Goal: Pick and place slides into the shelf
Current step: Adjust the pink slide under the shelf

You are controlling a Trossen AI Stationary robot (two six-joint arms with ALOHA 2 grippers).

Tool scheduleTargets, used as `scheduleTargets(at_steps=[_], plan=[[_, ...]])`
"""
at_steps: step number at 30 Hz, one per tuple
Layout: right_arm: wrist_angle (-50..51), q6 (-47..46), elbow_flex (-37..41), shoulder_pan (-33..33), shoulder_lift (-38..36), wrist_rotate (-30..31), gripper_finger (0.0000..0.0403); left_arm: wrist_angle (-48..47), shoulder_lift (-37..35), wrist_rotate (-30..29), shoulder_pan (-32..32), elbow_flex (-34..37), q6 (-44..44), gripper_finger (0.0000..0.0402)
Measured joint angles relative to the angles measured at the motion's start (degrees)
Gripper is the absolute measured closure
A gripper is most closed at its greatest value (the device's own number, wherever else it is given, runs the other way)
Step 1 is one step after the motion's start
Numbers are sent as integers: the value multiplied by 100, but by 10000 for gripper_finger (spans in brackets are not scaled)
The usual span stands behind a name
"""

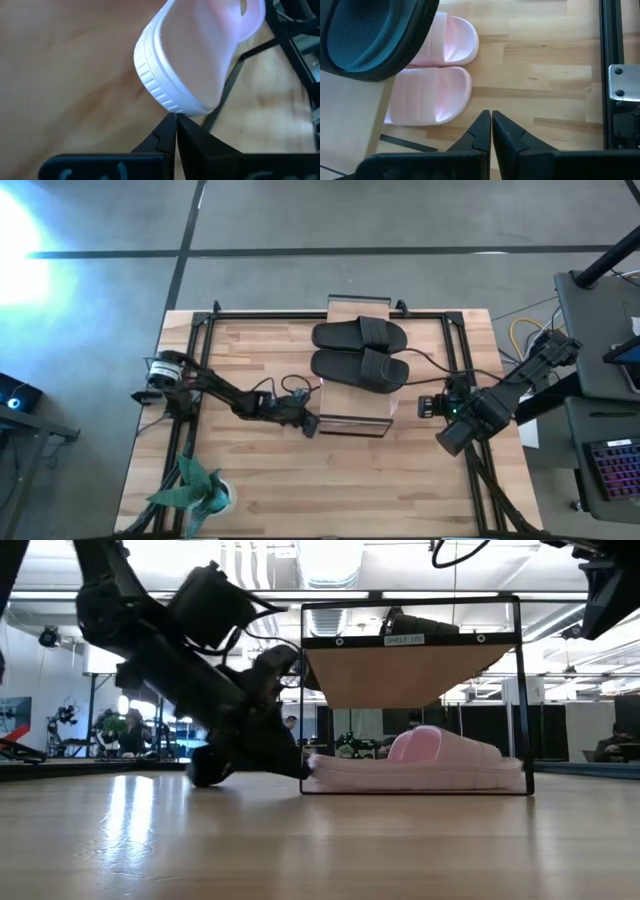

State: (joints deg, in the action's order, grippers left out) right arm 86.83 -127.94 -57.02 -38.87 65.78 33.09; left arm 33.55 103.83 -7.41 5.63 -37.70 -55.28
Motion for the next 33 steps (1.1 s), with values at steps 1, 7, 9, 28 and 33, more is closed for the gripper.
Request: scheduleTargets(at_steps=[1,7,9,28,33], plan=[[-1,0,1,0,0,-1,394,7,44,-19,-40,-60,108,402],[-22,-42,1,0,0,-1,394,42,199,-29,-404,-248,191,402],[-35,-44,3,0,0,-1,394,39,157,-61,-516,-241,239,402],[-1330,-158,193,-916,75,-514,394,-2759,-2612,248,-453,453,1066,402],[-2541,-216,794,-964,258,-437,394,-2807,-3392,349,-419,791,759,402]])
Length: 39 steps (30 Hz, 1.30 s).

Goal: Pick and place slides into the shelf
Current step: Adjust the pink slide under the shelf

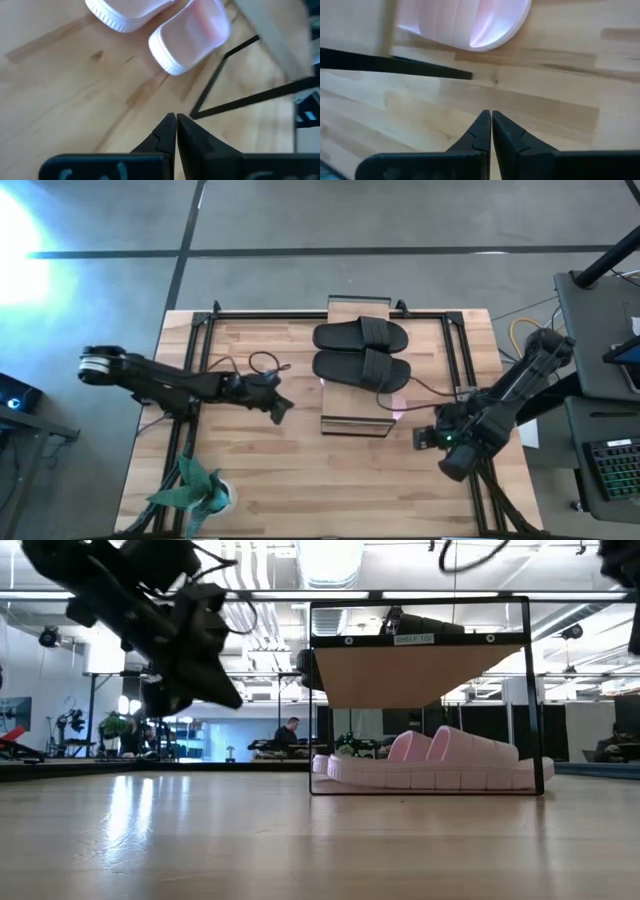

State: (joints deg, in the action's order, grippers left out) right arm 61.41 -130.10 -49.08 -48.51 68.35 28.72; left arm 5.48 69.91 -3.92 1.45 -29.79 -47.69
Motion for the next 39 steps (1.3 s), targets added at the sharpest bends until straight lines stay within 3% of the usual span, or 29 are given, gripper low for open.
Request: scheduleTargets(at_steps=[8,19,24,33,39], plan=[[-1690,-49,1246,8,328,467,394,-64,-520,238,74,294,-305,402],[-3153,7,2615,741,379,690,394,-49,-462,301,101,280,-347,402],[-3733,157,2911,804,413,1183,394,-44,-391,314,101,280,-457,402],[-3830,446,3021,1119,418,1312,394,-42,-354,313,101,280,-469,402],[-4314,1139,3018,1475,418,1483,394,-42,-356,312,99,280,-469,402]])
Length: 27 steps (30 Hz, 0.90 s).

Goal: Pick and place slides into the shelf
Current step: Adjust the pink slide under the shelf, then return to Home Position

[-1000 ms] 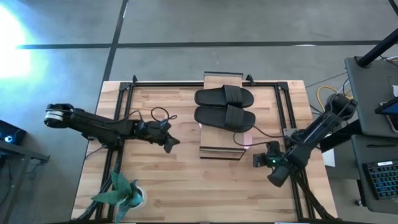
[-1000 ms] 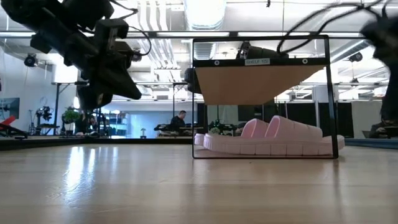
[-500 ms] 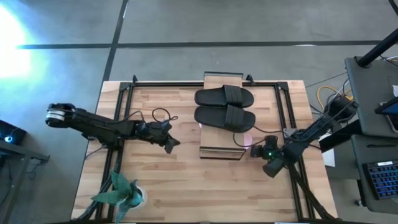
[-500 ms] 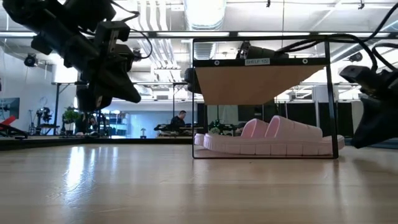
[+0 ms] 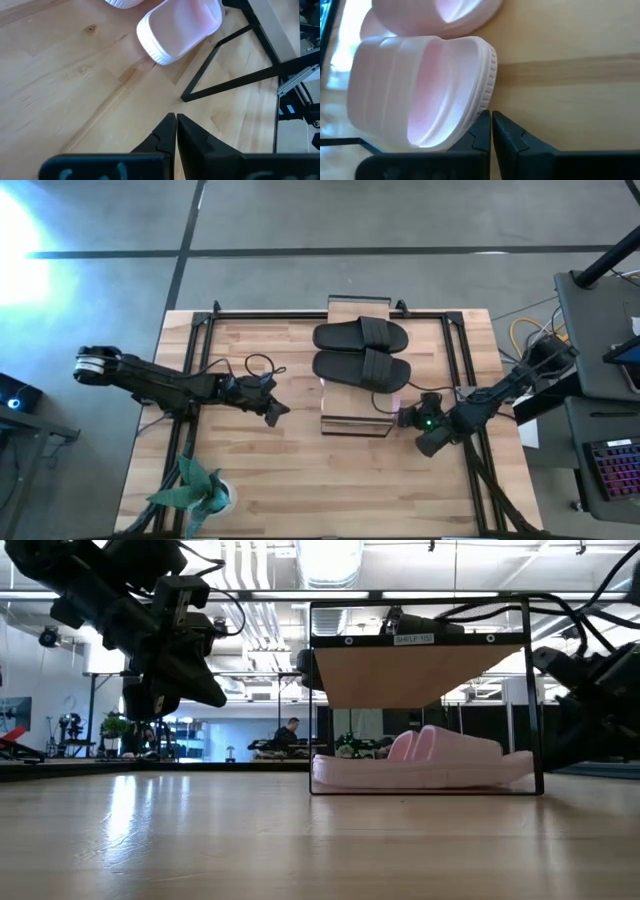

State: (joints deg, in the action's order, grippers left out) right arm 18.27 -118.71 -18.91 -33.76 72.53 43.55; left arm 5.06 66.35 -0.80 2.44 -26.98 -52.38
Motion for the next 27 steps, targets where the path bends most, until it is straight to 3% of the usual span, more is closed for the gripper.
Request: scheduleTargets(at_steps=[6,12,16,23,27], plan=[[-313,820,-39,263,0,-88,394,0,0,-2,0,-2,0,402],[69,407,-44,242,-8,-675,394,2,1,1,1,-4,-129,402],[371,267,-222,135,-11,-741,394,2,0,7,1,-4,-62,402],[1425,872,-1226,-206,-385,-765,394,216,-11,113,59,-39,154,402],[2708,1223,-2163,-499,-788,-172,394,707,-11,114,74,-75,462,402]])
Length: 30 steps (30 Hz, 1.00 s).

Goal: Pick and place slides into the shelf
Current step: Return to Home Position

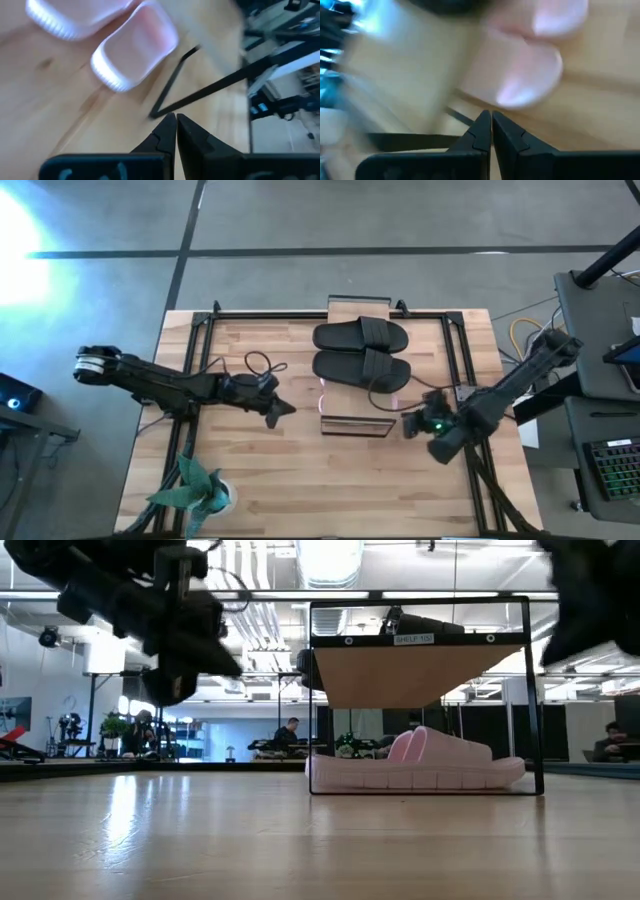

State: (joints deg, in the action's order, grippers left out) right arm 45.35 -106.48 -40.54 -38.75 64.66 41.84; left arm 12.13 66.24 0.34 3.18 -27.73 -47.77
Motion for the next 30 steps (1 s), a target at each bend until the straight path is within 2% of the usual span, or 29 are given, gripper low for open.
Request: scheduleTargets(at_steps=[3,7,9,15,17,21,23,28,30], plan=[[1054,497,-788,-100,-315,303,394,440,0,-6,0,-35,327,402],[2180,629,-1831,-98,-586,411,394,799,-2,-172,-7,-190,747,402],[2181,985,-2225,-99,-641,623,394,824,-53,-238,-8,-311,808,402],[1316,3479,-3111,-34,-417,1617,394,848,-305,-192,-9,-809,829,402],[1205,3840,-3286,126,-354,1552,394,832,-427,-191,-9,-954,953,402],[989,4351,-3205,729,-358,144,394,861,-621,-306,-13,-1209,1267,402],[360,4858,-2907,1069,-466,-536,394,849,-640,-509,-30,-1286,1380,402],[-3088,7147,-1694,1926,-808,-2239,394,828,-555,-929,-59,-1386,1368,402],[-3928,7651,-1208,2420,-1028,-2999,394,787,-498,-1016,-59,-1407,1368,402]])
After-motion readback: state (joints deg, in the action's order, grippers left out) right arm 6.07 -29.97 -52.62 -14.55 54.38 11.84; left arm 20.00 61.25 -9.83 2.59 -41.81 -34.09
